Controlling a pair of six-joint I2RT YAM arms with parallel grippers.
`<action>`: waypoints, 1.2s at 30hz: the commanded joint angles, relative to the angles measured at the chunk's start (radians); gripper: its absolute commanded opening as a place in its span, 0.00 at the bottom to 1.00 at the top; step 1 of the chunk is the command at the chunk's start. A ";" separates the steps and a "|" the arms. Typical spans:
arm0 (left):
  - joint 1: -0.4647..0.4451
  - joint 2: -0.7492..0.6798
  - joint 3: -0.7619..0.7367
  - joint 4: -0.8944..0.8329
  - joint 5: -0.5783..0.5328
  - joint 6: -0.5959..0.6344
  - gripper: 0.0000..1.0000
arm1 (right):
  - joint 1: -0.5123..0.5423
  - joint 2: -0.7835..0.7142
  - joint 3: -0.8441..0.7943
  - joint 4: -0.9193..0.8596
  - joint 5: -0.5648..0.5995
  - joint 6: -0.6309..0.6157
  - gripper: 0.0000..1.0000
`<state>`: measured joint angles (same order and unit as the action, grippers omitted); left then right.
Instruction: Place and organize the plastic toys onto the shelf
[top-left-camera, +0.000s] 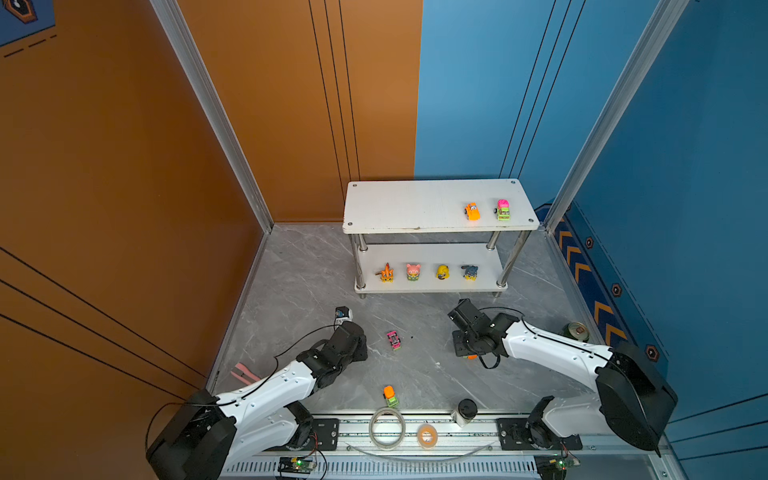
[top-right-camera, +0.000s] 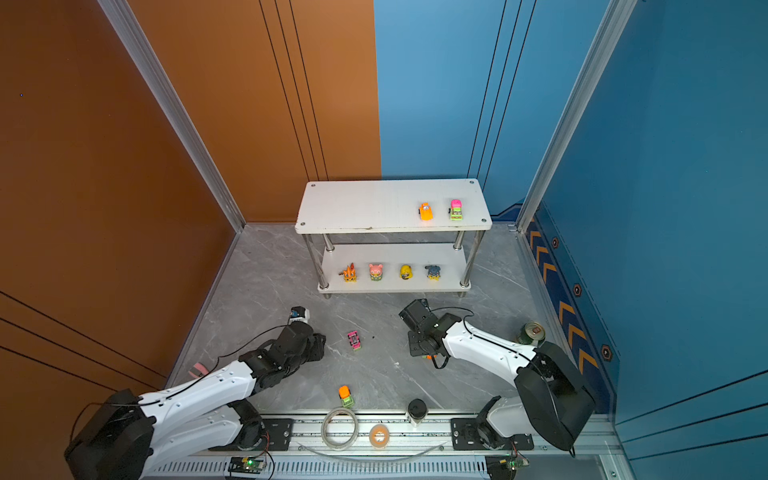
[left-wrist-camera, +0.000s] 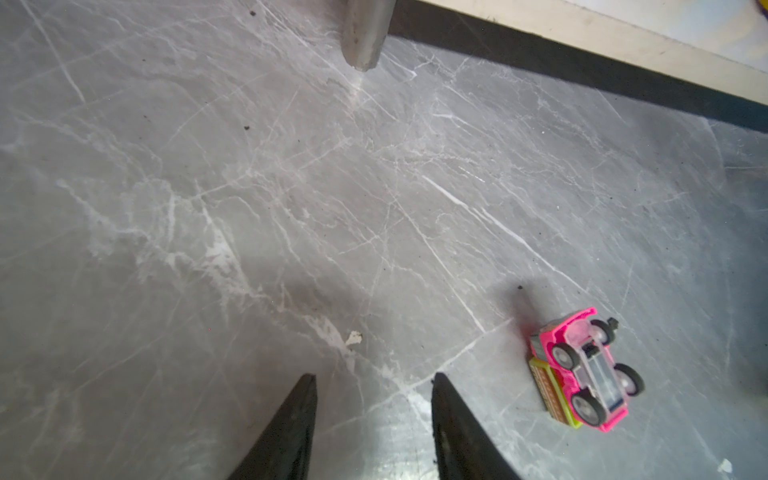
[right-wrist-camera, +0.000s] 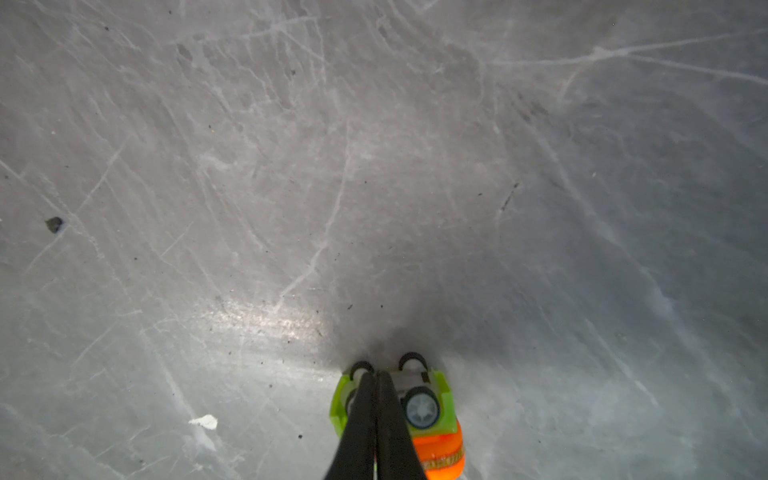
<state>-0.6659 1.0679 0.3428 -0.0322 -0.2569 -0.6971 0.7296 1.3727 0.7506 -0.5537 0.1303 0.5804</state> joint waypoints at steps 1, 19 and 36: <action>0.008 0.031 0.039 0.024 0.029 0.009 0.47 | -0.005 -0.051 -0.005 -0.059 0.007 -0.010 0.06; -0.009 0.105 0.091 0.031 0.032 0.005 0.46 | -0.005 -0.022 -0.048 -0.045 -0.024 -0.006 0.07; -0.012 0.116 0.092 0.022 0.015 0.012 0.47 | 0.011 0.378 0.226 0.051 -0.037 -0.114 0.06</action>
<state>-0.6754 1.1831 0.4141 -0.0025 -0.2344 -0.6968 0.7330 1.7058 0.9680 -0.4896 0.1200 0.4931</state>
